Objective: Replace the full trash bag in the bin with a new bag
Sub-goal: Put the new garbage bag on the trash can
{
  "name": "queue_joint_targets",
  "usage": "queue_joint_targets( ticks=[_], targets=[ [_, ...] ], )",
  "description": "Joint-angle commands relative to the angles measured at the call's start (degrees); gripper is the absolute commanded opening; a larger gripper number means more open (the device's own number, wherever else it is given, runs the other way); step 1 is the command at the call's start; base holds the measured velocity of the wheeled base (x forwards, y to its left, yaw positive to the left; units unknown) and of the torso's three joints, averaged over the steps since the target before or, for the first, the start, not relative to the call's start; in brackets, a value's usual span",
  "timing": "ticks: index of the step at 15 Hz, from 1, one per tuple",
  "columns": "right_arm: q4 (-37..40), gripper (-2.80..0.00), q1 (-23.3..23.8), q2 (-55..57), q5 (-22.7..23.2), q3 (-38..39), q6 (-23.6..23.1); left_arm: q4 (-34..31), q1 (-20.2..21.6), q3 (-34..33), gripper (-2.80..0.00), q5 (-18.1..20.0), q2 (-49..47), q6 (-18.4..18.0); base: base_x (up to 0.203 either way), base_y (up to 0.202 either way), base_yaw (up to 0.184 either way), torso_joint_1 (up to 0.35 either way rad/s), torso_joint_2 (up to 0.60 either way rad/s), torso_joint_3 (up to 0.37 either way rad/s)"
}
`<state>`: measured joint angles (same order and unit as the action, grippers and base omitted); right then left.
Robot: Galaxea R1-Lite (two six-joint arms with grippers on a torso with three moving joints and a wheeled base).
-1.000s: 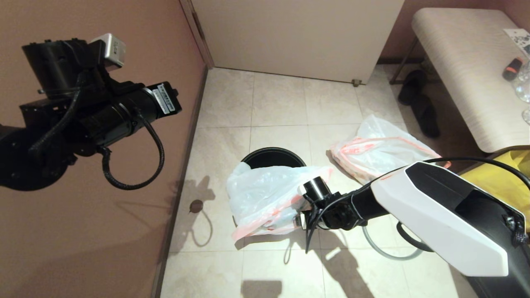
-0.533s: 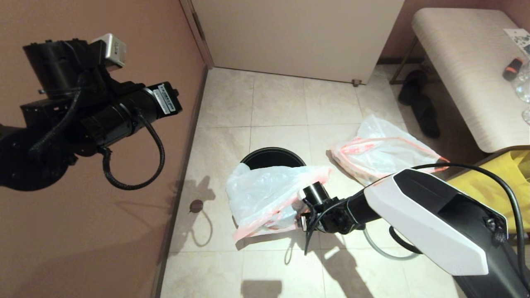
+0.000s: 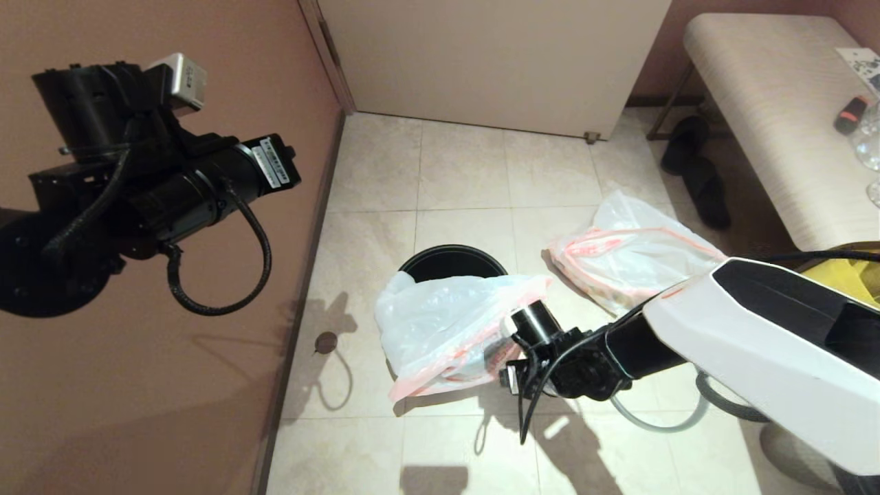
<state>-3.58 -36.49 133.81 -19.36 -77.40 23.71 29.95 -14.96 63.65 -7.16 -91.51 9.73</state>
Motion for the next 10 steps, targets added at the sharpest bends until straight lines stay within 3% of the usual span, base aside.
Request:
queue_joint_targets(
  ticks=[1, 2, 3, 4, 10],
  targets=[
    [-0.09, 0.0, -0.71, -4.9, 0.01, 4.78, 1.08, 0.19, -0.05, -0.01, -2.8, -0.1, 0.28, 0.05, 0.0, 0.0, 0.0, 0.0, 0.0, 0.0],
    [-0.16, 0.0, -0.9, -6.31, 1.04, 5.57, 2.19, 0.19, 0.02, -0.01, -2.8, -0.05, 0.46, 0.1, 0.0, 0.0, 0.0, 0.0, 0.0, 0.0],
    [-0.39, -1.53, -1.13, -7.2, 2.44, 5.68, 2.52, 0.19, 0.02, -0.01, -2.8, -0.05, 0.46, 0.11, 0.0, 0.0, 0.0, 0.0, 0.0, 0.0],
    [-2.33, -2.8, -1.55, -7.57, 3.13, 5.48, 2.5, 0.19, 0.02, -0.01, -2.8, -0.05, 0.46, 0.12, 0.0, 0.0, 0.0, 0.0, 0.0, 0.0],
    [-6.31, -2.8, -2.09, -3.29, 3.62, -2.59, -6.55, 0.19, 0.02, 0.02, -2.8, -0.05, 0.28, 0.03, 0.0, 0.0, 0.0, 0.0, 0.0, 0.0]
  ],
)
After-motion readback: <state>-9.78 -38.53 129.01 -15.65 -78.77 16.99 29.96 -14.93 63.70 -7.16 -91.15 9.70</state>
